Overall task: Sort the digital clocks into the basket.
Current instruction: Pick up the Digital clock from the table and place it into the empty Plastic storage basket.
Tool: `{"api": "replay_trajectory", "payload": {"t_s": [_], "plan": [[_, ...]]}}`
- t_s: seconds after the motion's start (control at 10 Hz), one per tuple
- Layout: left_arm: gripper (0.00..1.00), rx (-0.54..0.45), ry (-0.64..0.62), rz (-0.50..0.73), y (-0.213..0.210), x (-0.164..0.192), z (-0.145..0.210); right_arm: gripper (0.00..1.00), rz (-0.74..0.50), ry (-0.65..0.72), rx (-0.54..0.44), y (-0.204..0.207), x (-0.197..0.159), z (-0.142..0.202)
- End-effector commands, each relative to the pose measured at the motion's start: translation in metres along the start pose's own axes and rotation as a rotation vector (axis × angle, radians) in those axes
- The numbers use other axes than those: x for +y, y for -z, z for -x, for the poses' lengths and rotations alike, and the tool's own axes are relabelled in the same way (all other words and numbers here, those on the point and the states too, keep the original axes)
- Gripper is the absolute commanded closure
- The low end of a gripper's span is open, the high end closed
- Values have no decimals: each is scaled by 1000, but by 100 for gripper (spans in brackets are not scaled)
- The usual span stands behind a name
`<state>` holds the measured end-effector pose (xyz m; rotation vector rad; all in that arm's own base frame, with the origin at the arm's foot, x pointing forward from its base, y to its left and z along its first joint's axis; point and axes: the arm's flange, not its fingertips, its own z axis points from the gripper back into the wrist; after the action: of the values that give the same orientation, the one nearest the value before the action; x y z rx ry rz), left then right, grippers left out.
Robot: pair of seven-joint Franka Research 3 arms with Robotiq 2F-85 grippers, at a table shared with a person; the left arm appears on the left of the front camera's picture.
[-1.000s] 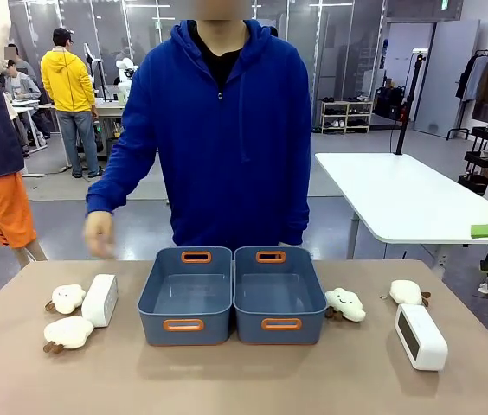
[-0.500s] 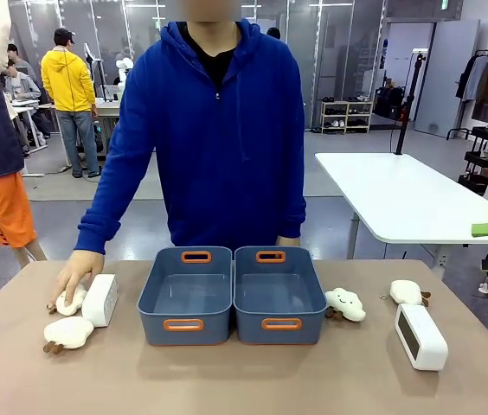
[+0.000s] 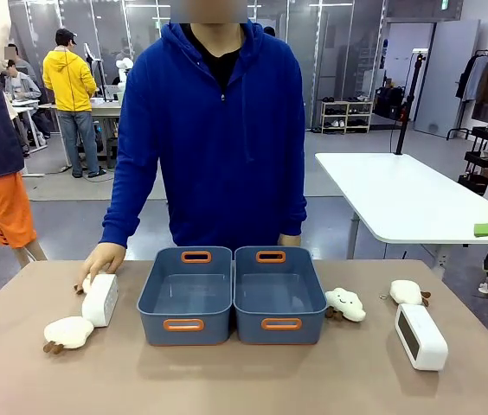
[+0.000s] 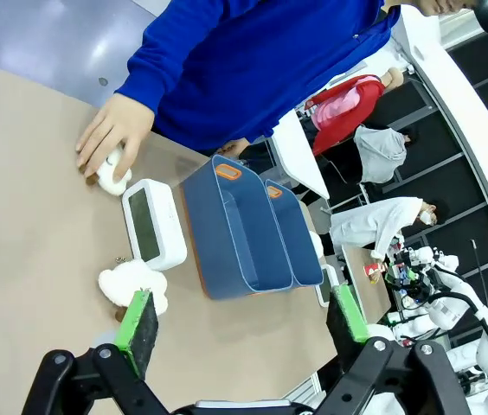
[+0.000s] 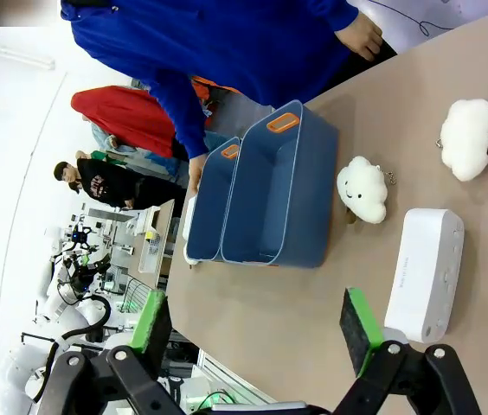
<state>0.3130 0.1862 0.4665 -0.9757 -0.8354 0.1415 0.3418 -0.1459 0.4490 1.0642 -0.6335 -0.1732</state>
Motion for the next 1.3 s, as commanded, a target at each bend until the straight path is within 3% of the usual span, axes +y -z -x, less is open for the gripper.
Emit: {"api": "replay_trajectory", "payload": {"t_s": [0.0, 0.8, 1.0, 1.1, 1.2], "plan": [[0, -12, 4, 23, 0, 0, -1, 0, -5, -2, -2, 1, -1, -1], [0, -12, 4, 23, 0, 0, -1, 0, 3, -1, 1, 0, 0, 0], [0, -12, 4, 23, 0, 0, -1, 0, 149, -1, 8, 7, 3, 3], [0, -12, 4, 23, 0, 0, -1, 0, 318, -18, -42, 17, 4, -1], [0, -12, 4, 23, 0, 0, -1, 0, 443, -21, -12, 35, 9, -8]]}}
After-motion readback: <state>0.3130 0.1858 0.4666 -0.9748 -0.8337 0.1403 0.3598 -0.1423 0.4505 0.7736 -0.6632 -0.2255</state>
